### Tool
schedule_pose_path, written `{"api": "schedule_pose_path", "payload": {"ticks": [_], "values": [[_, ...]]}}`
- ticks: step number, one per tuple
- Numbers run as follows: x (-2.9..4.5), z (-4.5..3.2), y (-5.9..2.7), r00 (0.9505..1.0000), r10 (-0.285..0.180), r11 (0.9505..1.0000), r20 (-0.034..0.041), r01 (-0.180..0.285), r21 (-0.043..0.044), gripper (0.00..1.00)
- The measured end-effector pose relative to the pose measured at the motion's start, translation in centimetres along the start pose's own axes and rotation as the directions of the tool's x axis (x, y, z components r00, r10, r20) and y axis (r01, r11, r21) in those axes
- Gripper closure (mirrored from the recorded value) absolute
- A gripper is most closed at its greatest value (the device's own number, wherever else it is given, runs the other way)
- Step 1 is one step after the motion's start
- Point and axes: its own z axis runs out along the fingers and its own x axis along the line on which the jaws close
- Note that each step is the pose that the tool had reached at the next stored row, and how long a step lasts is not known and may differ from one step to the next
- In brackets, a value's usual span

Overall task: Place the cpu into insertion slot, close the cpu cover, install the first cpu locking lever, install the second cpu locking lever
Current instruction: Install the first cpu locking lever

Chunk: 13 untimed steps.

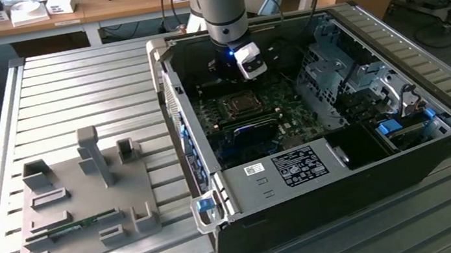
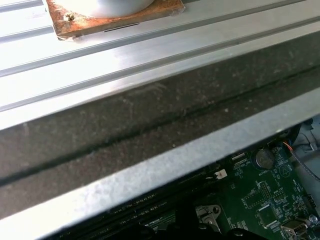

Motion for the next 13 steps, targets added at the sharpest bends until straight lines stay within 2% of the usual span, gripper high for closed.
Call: {"api": "schedule_pose_path", "payload": {"ticks": [2, 4, 6, 9, 10, 13], "values": [[-0.05, -0.03, 0.03, 1.0000, 0.000, 1.0000, -0.0028, 0.000, 0.0021, 0.89], [-0.12, -0.11, 0.08, 1.0000, 0.000, 0.9999, -0.0098, 0.000, 0.0108, 0.89], [-0.22, -0.16, 0.12, 0.9997, 0.002, 0.9998, -0.0244, -0.002, 0.0199, 0.89], [-0.38, -0.18, 0.19, 0.9983, 0.007, 0.9993, -0.0583, -0.005, 0.0375, 0.89], [-0.43, -0.16, 0.22, 0.9977, 0.009, 0.9990, -0.0666, -0.006, 0.0434, 0.89], [-0.46, -0.15, 0.23, 0.9973, 0.008, 0.9986, -0.0729, -0.004, 0.0524, 0.89]]}}
